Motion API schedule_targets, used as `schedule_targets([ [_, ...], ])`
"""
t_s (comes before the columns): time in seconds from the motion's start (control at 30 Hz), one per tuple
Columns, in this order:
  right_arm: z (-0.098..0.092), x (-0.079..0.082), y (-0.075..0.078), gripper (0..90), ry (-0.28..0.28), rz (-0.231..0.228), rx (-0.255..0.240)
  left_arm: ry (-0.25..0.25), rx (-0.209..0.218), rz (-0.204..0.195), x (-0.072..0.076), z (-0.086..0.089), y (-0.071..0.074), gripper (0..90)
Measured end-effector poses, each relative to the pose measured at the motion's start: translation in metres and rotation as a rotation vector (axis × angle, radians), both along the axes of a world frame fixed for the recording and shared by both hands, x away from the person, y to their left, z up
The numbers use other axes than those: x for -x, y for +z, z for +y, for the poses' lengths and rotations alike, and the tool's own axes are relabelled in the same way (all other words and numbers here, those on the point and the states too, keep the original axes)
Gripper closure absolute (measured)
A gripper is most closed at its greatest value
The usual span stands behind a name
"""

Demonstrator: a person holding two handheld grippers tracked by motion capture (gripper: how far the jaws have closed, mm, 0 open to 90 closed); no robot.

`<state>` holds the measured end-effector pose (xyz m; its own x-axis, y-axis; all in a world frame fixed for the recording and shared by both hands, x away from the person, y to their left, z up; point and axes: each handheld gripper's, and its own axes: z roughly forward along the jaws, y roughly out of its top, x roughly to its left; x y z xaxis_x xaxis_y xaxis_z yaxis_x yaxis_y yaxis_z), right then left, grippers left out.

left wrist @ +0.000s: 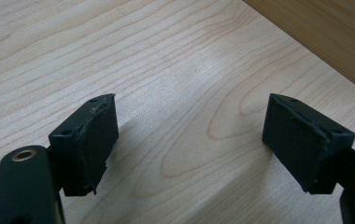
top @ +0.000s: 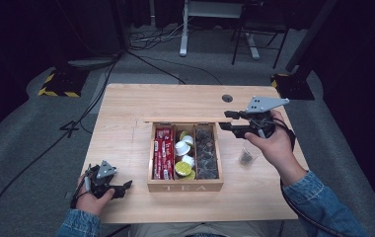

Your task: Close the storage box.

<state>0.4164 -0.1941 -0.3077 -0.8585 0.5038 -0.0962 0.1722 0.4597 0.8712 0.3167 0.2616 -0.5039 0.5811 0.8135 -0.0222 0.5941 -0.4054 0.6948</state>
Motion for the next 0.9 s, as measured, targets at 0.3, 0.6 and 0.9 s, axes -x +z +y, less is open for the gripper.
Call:
schedule_targets([
  [0.3,0.001,0.02,-0.017,49.3,-0.001,-0.015,0.02,0.0,0.0,0.0,0.0,0.0,0.0,18.7],
  [0.6,-0.001,0.03,-0.031,44.6,-0.004,0.0,0.002,0.0,0.0,0.0,0.0,0.0,0.0,18.7],
  [0.9,0.001,0.047,-0.045,43.7,-0.004,-0.043,0.062,0.0,0.001,-0.001,0.0,0.0,0.0,18.7],
])
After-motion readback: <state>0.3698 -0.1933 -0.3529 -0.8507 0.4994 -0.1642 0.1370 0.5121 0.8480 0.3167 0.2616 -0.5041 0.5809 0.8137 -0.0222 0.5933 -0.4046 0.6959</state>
